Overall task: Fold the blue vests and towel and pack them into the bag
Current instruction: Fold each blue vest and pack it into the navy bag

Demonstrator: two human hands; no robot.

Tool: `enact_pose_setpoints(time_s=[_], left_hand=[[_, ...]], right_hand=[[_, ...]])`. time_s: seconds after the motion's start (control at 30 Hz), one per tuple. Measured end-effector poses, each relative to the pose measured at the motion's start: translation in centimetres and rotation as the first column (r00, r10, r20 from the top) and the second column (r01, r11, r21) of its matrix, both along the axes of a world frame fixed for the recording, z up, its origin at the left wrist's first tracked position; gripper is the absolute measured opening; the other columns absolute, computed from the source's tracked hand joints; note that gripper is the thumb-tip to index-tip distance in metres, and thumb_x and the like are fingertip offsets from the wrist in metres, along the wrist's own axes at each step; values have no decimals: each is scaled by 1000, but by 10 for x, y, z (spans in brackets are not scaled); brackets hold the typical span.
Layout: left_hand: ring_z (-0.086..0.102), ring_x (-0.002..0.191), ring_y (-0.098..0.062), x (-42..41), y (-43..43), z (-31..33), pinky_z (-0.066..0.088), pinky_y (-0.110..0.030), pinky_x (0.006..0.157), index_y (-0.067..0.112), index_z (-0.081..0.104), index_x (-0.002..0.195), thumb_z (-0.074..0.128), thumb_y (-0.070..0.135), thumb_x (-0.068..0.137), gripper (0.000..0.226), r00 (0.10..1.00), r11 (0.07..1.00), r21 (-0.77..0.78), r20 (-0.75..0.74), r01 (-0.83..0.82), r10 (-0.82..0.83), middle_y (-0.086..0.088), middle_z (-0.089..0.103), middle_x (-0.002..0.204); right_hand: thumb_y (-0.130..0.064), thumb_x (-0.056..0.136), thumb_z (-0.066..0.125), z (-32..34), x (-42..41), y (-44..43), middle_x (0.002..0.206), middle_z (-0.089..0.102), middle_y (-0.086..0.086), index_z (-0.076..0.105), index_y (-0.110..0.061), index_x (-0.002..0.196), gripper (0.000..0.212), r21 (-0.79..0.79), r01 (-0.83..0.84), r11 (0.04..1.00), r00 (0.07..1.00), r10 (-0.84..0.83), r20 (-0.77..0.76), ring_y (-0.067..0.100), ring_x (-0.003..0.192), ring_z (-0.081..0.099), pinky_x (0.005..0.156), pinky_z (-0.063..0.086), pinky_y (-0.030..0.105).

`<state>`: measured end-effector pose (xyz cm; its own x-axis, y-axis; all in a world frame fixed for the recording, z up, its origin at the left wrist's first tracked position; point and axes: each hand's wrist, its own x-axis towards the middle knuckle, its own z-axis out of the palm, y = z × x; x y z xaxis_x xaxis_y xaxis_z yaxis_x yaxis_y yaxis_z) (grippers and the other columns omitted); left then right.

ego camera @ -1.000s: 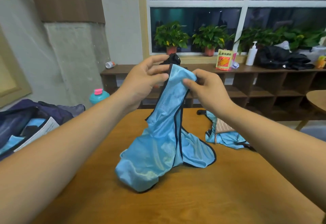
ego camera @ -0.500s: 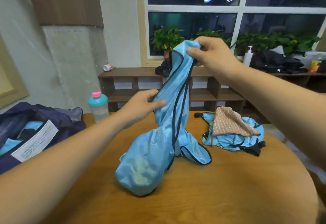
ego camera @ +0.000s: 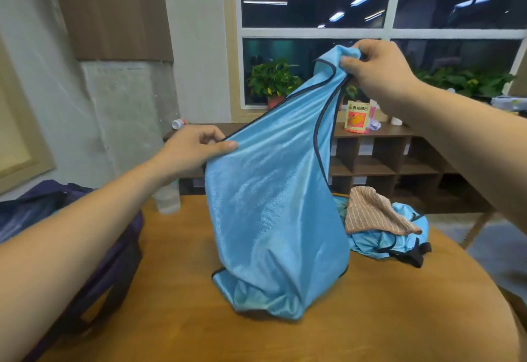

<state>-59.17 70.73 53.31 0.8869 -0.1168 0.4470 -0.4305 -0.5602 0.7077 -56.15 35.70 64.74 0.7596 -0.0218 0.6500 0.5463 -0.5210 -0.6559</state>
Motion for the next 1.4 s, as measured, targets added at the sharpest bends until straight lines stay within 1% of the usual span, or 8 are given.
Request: enact_pose_setpoints(time_s=[0.23,0.33,0.53,0.67,0.8,0.97,1.17,1.4], left_hand=[[65,72,-4,-8,16,12,50,-35,74,29,73,86,67,66,91,37,981,858,476,103,-194,165,13,70,69],[66,89,-5,-13,9,14,57,-39,82,36,71,101,66,69,91,35,980,905,382,128,-190,152,14,73,91],[67,106,-4,-20,-35,41,57,-36,93,49,62,121,72,82,77,56,993,997,59,113,-43,36,24,69,112],[68,103,2,-24,-63,60,54,-19,85,38,69,120,71,70,87,46,997,999,-29,67,27,-24,19,74,112],[68,90,-9,-22,-60,67,55,-31,88,11,77,106,73,41,98,31,995,990,-110,-41,88,-93,0,76,94],[70,88,-15,-20,-39,78,58,-27,83,13,73,102,70,14,101,4,988,969,-198,-24,146,-153,-6,75,95],[67,86,-14,-26,-40,93,58,-28,78,20,71,100,60,16,107,13,983,970,-161,28,183,-181,0,71,93],[58,81,-13,-18,-20,99,50,-28,69,25,71,100,58,29,109,16,991,977,-191,112,99,-79,7,67,87]], right_hand=[[-32,104,67,-3,4,1,108,73,23,73,-15,108,19,-73,8,997,1000,-8,11,37,88,72,82,62,54],[-27,98,65,-4,0,11,92,69,26,71,-12,98,16,-121,-47,992,999,49,17,26,71,59,65,52,46],[-25,95,67,-11,-13,53,79,63,4,70,-9,92,17,-316,-194,929,978,208,12,11,69,51,67,42,35],[-33,95,71,-18,-19,75,81,67,4,67,-17,87,19,-426,-219,878,964,262,45,15,72,56,68,47,39],[-34,94,75,-23,-24,82,76,63,-1,63,-20,86,20,-488,-194,851,960,268,85,11,66,51,62,43,35],[-37,91,81,-34,-24,80,84,68,9,68,-22,95,21,-404,-277,872,956,291,-27,11,68,57,63,48,34],[-15,93,77,-77,-27,99,95,77,1,77,-16,101,9,-195,-539,819,831,481,-279,15,86,71,81,57,23],[-35,97,73,-140,-24,102,91,75,-6,71,-18,94,17,-234,-563,793,786,425,-449,13,82,71,77,59,38]])
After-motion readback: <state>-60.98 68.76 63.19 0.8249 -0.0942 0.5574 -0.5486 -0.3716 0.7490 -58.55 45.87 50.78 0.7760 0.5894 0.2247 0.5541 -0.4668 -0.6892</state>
